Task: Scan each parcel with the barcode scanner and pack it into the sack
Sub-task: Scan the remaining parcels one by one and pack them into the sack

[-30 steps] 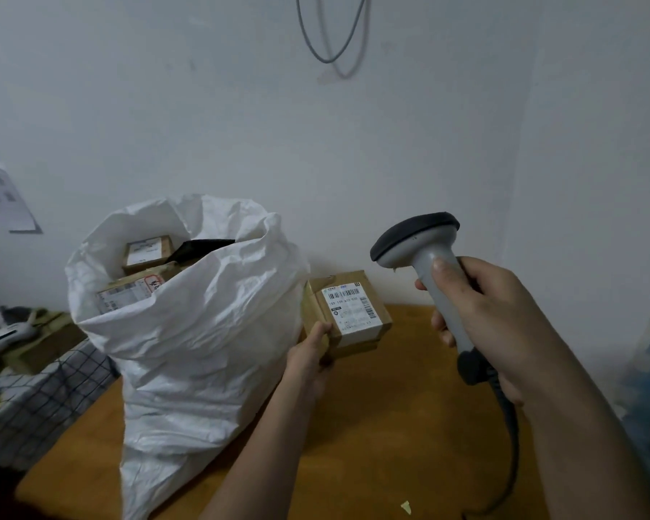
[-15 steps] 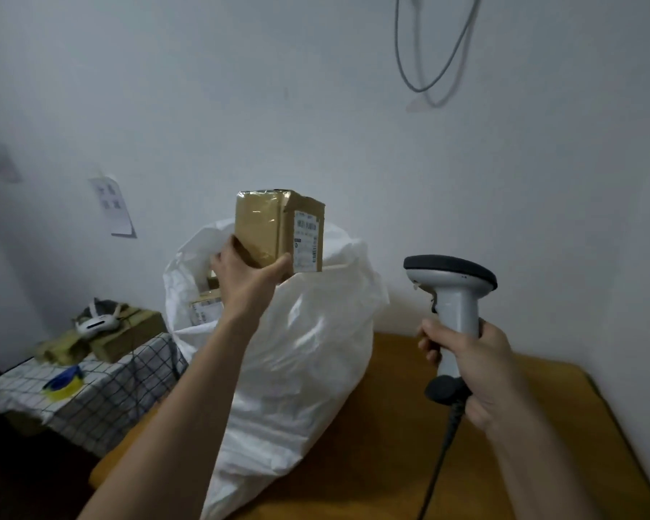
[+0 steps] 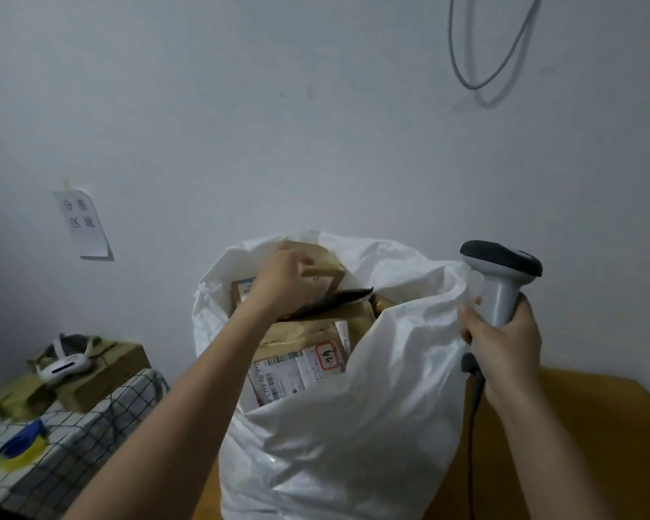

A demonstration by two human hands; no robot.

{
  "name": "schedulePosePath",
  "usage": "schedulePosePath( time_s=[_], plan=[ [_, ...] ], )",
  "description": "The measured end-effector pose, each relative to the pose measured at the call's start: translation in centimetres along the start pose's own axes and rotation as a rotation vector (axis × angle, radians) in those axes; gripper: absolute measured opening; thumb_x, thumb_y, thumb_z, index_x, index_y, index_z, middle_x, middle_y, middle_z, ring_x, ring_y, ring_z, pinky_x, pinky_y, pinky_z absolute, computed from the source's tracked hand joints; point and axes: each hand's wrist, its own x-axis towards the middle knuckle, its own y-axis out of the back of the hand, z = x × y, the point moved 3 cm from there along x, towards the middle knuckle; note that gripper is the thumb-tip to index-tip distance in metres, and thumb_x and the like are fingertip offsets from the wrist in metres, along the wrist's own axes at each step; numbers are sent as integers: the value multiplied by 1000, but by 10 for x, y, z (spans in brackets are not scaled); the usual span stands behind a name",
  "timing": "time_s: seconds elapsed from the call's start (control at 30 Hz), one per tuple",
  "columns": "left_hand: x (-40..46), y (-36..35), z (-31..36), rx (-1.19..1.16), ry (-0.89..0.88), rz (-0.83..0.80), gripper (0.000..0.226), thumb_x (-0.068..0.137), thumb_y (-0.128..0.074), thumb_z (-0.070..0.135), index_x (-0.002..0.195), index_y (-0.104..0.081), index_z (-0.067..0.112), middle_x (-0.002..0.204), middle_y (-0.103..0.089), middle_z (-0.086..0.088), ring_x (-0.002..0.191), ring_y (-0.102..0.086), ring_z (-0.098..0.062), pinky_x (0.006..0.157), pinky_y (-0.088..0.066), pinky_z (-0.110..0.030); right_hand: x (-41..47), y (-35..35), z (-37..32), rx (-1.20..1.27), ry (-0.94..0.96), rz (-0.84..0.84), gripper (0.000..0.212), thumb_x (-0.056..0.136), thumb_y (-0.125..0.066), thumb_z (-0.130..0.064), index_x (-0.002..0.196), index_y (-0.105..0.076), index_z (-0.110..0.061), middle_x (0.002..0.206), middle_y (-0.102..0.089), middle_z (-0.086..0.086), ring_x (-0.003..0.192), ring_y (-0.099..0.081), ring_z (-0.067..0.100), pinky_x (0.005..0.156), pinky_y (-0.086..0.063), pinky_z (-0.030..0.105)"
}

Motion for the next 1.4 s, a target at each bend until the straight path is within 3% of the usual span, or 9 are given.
schedulePosePath(
  time_s=[0.07,0.2,0.37,0.47,0.83,0.97,1.13,1.27,1.4],
  plan=[
    [1,0,4,-33,-133,-107,31,82,-77,30,111,-69,22,120,-61,12,109,-53,-11,89,-41,-13,5,-13,2,-66,11,28,40,85,-74,-23,118,-52,-22,101,-63,6,87,-64,28,75,-58,49],
    [-3,-15,10,-59,-173,-383,33,81,-76,41,104,-74,17,111,-69,-3,95,-65,-18,85,-56,-39,17,-24,9,-145,-37,35,46,81,-78,-26,115,-47,-24,99,-59,2,90,-63,29,80,-57,51],
    [-14,-41,14,-44,-173,-610,30,80,-73,52,95,-77,26,98,-75,6,94,-68,-13,76,-55,-27,27,-29,23,-163,-107,-7,57,77,-82,-23,119,-44,-25,104,-59,6,91,-62,29,79,-57,52],
    [-18,-50,19,-20,-168,-624,36,75,-78,50,100,-76,23,102,-73,5,96,-68,-14,74,-55,-23,33,-30,23,-129,-79,10,54,78,-80,-14,116,-45,-26,107,-59,7,86,-60,25,62,-54,38],
    [-34,-52,49,-76,-278,-429,66,61,-91,40,108,-46,27,100,-49,12,86,-51,-4,66,-44,-18,35,-10,-21,209,70,113,66,77,-82,-14,129,-46,-30,97,-62,-10,79,-65,8,59,-53,26],
    [-45,-58,60,112,-319,-378,45,68,-86,40,105,-65,25,123,-42,4,109,-46,-15,90,-45,-30,29,-11,-20,335,37,106,66,76,-83,-13,125,-45,-37,104,-59,-15,89,-62,6,69,-52,28],
    [-53,-49,66,235,-353,-209,12,91,-66,22,95,-75,16,131,-49,2,114,-47,-21,94,-41,-33,29,-6,-20,296,58,100,68,78,-81,-16,134,-45,-29,106,-61,-12,89,-64,5,79,-57,32],
    [-45,-12,68,93,-269,90,13,93,-62,16,97,-73,10,112,-63,-3,101,-55,-27,89,-43,-41,16,-4,-17,226,137,74,68,75,-84,-25,131,-47,-26,102,-67,-15,84,-66,1,83,-59,38],
    [-40,5,78,6,-254,178,14,95,-55,14,93,-69,13,81,-67,-1,84,-58,-28,73,-44,-39,-11,-16,-23,166,328,-54,76,66,-87,-33,129,-47,-30,95,-64,-26,76,-64,-4,68,-55,15]
  ],
)
